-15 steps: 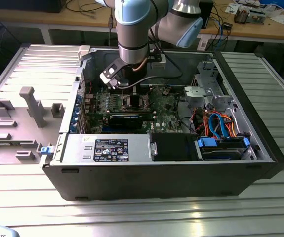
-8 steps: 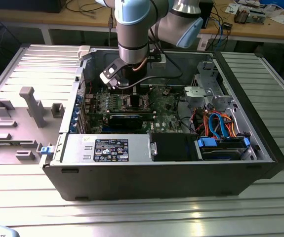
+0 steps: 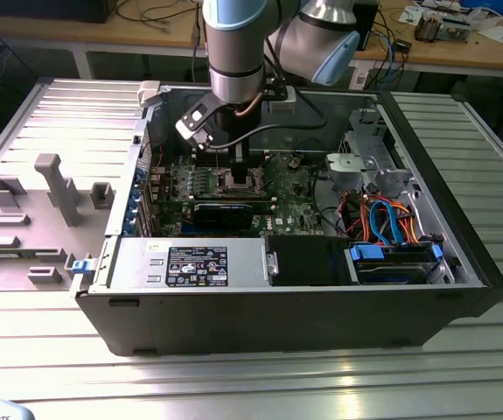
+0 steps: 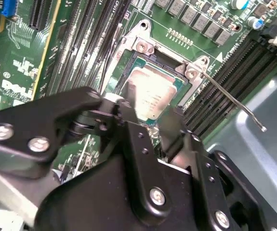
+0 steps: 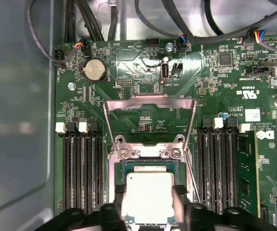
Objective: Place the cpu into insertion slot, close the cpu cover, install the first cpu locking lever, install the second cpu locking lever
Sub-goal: 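Place the cpu into insertion slot, then close the cpu cover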
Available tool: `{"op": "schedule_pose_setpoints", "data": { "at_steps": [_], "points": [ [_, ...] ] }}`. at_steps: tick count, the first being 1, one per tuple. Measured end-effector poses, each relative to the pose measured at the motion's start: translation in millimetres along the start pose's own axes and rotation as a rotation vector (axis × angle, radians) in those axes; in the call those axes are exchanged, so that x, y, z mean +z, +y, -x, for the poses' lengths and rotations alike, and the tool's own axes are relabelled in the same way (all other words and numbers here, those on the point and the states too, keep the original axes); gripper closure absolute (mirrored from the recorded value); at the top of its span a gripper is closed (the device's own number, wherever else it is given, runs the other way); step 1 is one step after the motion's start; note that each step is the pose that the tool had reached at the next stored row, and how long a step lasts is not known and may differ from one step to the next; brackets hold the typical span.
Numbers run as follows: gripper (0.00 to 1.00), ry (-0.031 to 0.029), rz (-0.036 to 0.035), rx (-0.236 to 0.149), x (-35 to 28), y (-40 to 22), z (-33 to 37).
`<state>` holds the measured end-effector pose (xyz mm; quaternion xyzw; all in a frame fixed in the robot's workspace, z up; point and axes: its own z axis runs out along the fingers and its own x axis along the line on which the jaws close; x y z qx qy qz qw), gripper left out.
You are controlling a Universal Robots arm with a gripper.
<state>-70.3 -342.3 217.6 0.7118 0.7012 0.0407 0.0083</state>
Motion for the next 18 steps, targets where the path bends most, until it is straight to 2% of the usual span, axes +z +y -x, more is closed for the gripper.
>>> {"op": "schedule_pose_setpoints", "data": {
  "at_steps": [1,3,4,5,7,18],
  "points": [
    [0.53,0.0001,-0.0019,0.0,-2.4,0.3,-0.1],
    [0.65,0.0003,-0.0031,0.0,-3.0,0.3,-0.2],
    [0.77,0.0001,-0.0033,0.0,-3.1,0.4,-0.2],
    [0.77,-0.0001,-0.0034,0.0,-3.2,0.4,-0.1],
    [0.89,-0.0001,-0.0034,0.0,-3.2,0.4,-0.2],
    [0.89,-0.0001,-0.0037,0.0,-3.2,0.4,-0.1]
  ]
}}
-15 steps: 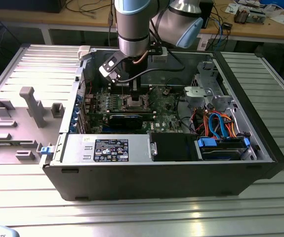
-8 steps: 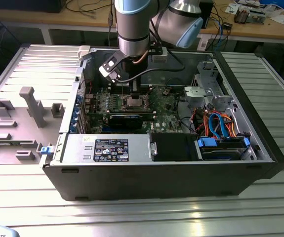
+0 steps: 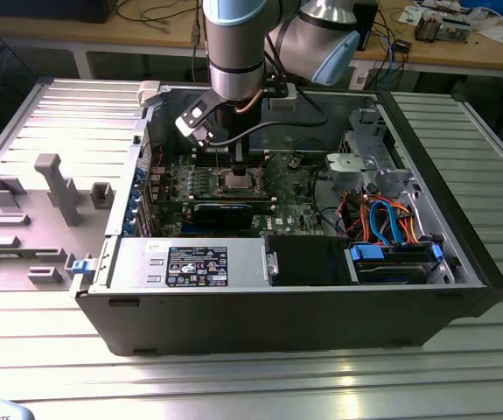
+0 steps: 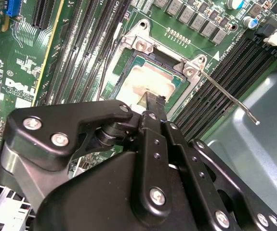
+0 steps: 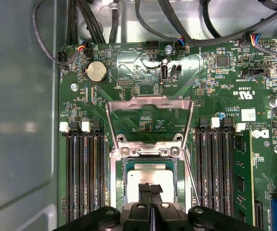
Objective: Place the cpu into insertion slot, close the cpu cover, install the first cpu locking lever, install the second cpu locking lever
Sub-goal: 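Close the cpu cover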
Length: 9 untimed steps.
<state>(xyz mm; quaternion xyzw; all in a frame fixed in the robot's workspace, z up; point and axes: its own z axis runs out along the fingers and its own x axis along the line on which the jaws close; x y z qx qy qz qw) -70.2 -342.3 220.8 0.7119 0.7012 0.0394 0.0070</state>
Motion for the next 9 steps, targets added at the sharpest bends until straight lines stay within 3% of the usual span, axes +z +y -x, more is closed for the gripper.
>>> {"op": "schedule_pose_setpoints", "data": {
  "at_steps": [7,8,9],
  "points": [
    [0.89,0.0001,-0.0001,0.0,0.0,0.0,0.0],
    [0.89,0.0002,-0.0013,0.0,0.1,0.7,0.0],
    [0.89,-0.0006,-0.0081,0.0,0.2,2.2,-0.1]
  ]
}}
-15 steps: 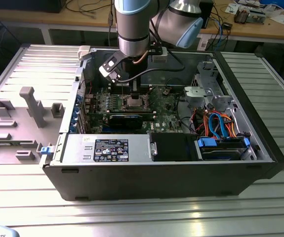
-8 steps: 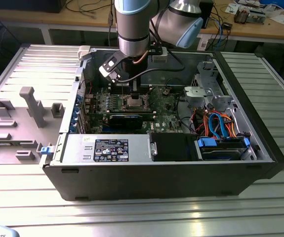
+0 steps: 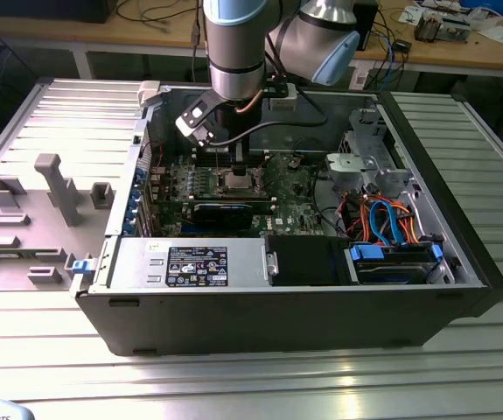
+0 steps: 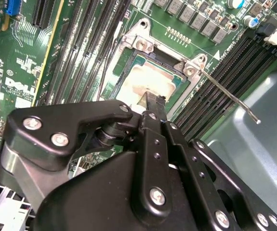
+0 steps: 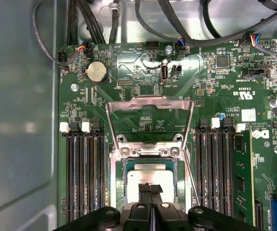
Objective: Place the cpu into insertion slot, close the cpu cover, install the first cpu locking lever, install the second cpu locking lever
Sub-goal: 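Close the cpu cover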
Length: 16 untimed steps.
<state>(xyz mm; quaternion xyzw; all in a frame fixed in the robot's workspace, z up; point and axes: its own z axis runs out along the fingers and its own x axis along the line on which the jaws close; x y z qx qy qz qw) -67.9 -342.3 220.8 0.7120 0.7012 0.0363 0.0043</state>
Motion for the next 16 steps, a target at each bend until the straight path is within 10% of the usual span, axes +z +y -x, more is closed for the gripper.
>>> {"op": "schedule_pose_setpoints", "data": {
  "at_steps": [1,16],
  "points": [
    [0.89,-0.0006,-0.0114,0.0,0.2,2.9,0.0],
    [0.89,-0.001,-0.0115,0.0,-7.2,3.7,-0.4]
  ]
}}
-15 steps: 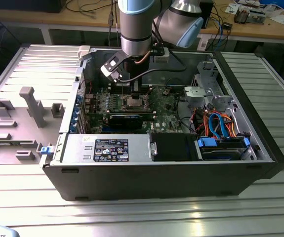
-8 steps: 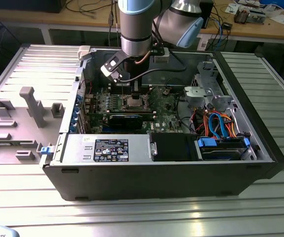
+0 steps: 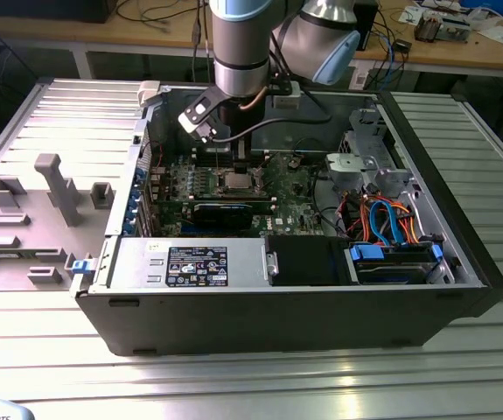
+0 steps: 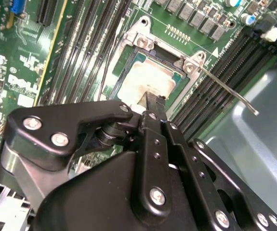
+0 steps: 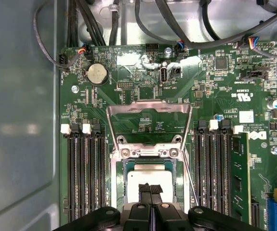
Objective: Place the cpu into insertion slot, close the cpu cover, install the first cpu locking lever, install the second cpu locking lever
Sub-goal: 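Close the cpu cover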
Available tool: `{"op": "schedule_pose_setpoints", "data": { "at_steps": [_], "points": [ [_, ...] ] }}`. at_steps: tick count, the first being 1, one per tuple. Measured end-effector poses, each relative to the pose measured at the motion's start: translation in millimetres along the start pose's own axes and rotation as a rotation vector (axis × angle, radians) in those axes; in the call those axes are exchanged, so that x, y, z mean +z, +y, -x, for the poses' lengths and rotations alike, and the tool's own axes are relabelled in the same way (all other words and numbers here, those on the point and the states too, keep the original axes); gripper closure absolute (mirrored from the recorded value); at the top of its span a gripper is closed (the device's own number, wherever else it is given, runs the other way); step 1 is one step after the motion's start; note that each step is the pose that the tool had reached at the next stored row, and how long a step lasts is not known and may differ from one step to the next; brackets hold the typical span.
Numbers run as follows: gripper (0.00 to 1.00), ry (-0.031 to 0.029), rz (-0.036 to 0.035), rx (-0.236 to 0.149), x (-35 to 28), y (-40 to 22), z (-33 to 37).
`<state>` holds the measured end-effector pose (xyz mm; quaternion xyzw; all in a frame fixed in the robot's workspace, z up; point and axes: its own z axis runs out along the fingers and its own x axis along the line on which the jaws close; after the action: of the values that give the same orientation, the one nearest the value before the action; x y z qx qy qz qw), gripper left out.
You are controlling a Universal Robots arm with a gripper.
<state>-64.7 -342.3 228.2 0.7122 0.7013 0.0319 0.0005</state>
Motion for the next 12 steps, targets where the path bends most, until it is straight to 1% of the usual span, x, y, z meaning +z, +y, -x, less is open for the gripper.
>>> {"op": "schedule_pose_setpoints", "data": {
  "at_steps": [3,5,6,9,10,11,12],
  "points": [
    [0.89,-0.0018,0.0,0.0,-3.1,0.1,-0.1],
    [0.89,-0.0043,0.0,0.0,-5.3,0.2,-0.2],
    [0.89,-0.0055,0.0,0.0,-7.3,0.3,-0.3],
    [0.89,-0.0062,0.0001,0.0,-12.7,0.6,-0.6],
    [0.89,-0.0071,0.0001,0.0,-15.9,0.7,-0.7],
    [0.89,-0.0104,0.0001,0.0,-19.0,0.8,-0.9],
    [0.89,-0.0122,0.0002,-0.001,-21.0,0.9,-1.1]
  ]
}}
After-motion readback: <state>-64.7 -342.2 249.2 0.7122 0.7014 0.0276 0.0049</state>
